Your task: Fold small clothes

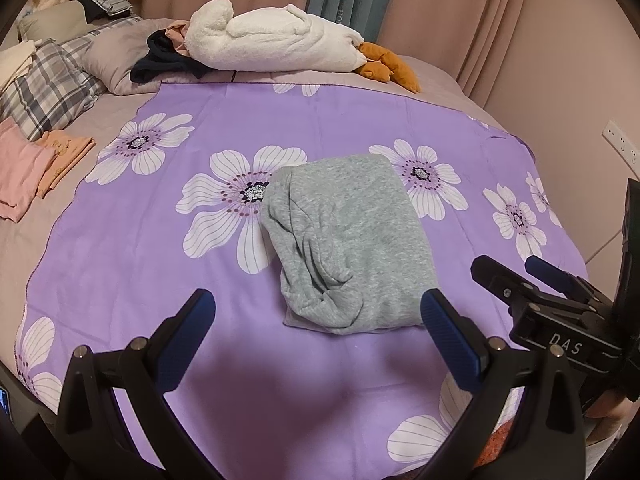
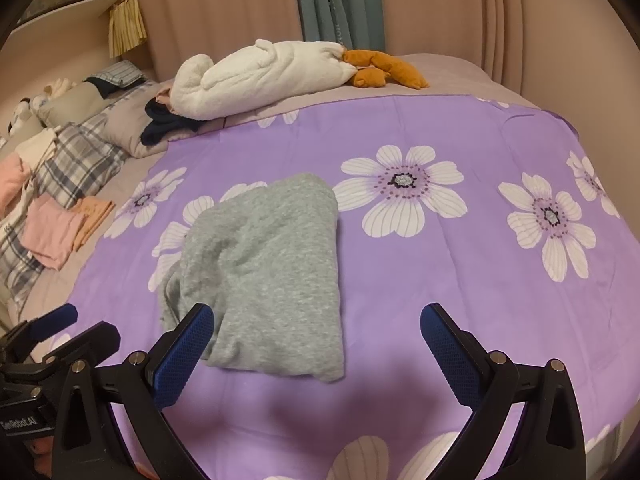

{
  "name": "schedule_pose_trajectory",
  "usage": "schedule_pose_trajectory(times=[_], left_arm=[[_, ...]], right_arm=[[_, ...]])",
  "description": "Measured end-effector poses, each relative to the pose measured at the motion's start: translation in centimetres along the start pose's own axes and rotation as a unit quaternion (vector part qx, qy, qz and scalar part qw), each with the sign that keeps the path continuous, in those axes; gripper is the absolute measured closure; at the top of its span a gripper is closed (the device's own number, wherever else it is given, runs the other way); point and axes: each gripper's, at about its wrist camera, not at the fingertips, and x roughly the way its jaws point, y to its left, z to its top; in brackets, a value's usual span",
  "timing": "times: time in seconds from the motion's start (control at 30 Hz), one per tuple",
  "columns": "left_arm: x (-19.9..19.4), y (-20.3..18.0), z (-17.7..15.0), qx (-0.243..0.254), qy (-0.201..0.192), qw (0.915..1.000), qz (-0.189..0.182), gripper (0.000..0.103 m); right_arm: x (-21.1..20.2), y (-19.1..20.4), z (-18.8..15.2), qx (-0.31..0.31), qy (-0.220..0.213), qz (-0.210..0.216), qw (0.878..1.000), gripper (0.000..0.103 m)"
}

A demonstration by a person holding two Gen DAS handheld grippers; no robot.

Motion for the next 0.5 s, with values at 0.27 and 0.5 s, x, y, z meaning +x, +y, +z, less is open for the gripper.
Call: schedule_pose_trajectory(times=[0.27,0.5], left_arm=[[-0.29,-0.02,0.01,-0.003,0.000,1.0000,-0.004,0.000],[-0.75,-0.33,0.25,-0.003,-0.002,1.0000,-0.007,0.000]], right_arm=[[-0.22,-0.05,0.11,-0.001,0.000,0.010,1.000,0.001],[-0.23,0.04,0.11,-0.002,0.001,0.010,1.000,0.001]])
